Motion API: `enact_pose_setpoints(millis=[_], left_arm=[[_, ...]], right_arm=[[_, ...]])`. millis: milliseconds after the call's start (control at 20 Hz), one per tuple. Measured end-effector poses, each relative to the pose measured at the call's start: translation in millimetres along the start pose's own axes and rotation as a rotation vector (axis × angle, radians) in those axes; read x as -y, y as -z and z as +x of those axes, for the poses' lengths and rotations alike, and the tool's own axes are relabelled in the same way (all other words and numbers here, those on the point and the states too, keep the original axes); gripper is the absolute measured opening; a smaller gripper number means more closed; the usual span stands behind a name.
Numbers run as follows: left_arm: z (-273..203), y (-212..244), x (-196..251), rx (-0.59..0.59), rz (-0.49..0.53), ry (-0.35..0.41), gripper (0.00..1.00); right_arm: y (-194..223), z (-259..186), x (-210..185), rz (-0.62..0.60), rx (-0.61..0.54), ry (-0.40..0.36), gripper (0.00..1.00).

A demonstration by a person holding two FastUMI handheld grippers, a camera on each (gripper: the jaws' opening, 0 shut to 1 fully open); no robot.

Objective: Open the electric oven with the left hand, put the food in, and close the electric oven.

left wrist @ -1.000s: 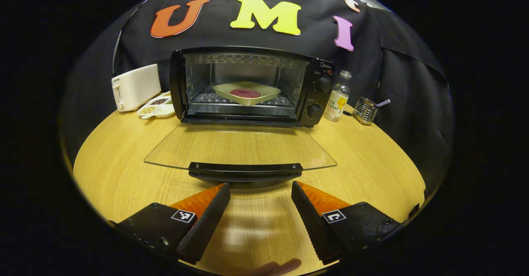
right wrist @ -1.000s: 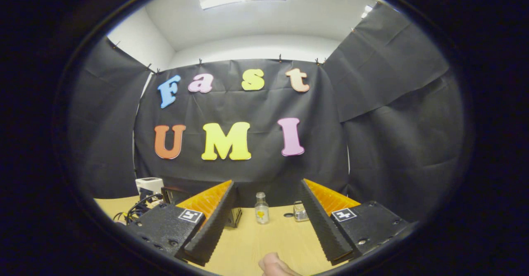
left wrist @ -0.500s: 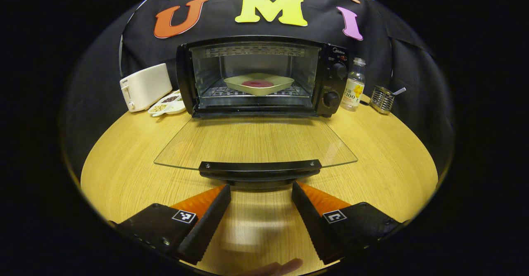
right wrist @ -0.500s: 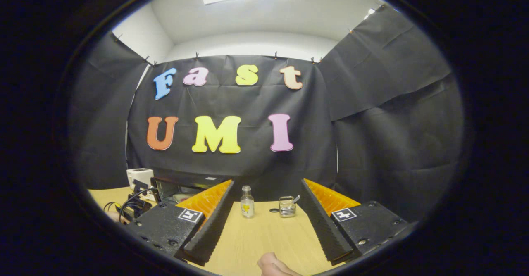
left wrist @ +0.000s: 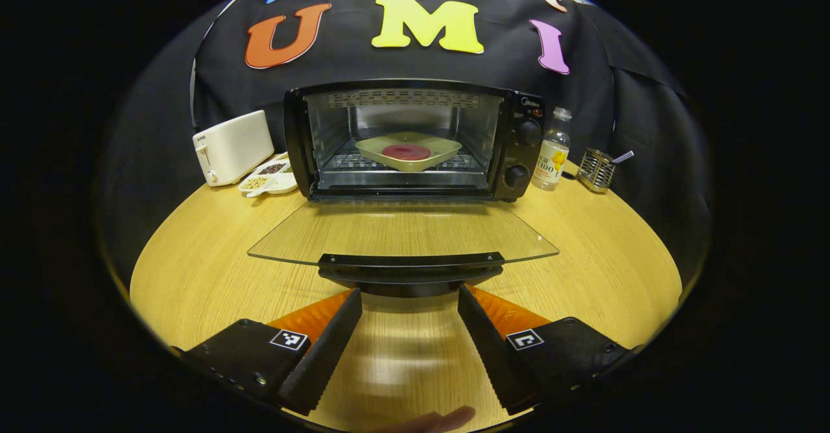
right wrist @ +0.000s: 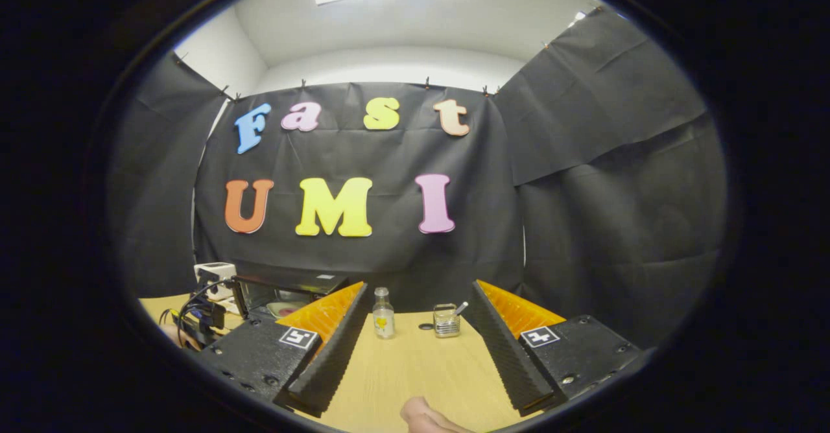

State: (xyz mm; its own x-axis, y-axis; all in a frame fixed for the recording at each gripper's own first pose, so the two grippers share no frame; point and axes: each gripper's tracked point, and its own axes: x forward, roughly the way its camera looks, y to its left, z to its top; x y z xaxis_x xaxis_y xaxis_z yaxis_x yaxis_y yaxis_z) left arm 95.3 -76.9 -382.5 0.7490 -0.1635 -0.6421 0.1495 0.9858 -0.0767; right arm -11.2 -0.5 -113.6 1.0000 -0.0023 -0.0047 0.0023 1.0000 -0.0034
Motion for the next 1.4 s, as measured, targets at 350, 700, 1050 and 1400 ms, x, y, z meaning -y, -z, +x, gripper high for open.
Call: enact_pose_setpoints(millis=[350,700,1050,1400], left_arm=[[-8.0,-22.7,-2.6,0.031,0.009,-0.006,0.97],[-13.3,-72.0,-1.7,0.127,0.041,-0.022,0.98],[2.0,-144.3,-2.4,0.239,0.070,-0.043,0.98],[17.3,-163.9,-24.8,0.258,0.027,-0.064,0.98]], right_arm=[[4.2,4.7,0.3,0.037,-0.024,0.008,0.94],[0.6,7.5,0.4,0.048,-0.023,0.009,0.94],[3.0,9.7,6.0,0.051,-0.024,0.016,0.94],[-0.2,9.1,13.4,0.035,-0.005,0.021,0.95]])
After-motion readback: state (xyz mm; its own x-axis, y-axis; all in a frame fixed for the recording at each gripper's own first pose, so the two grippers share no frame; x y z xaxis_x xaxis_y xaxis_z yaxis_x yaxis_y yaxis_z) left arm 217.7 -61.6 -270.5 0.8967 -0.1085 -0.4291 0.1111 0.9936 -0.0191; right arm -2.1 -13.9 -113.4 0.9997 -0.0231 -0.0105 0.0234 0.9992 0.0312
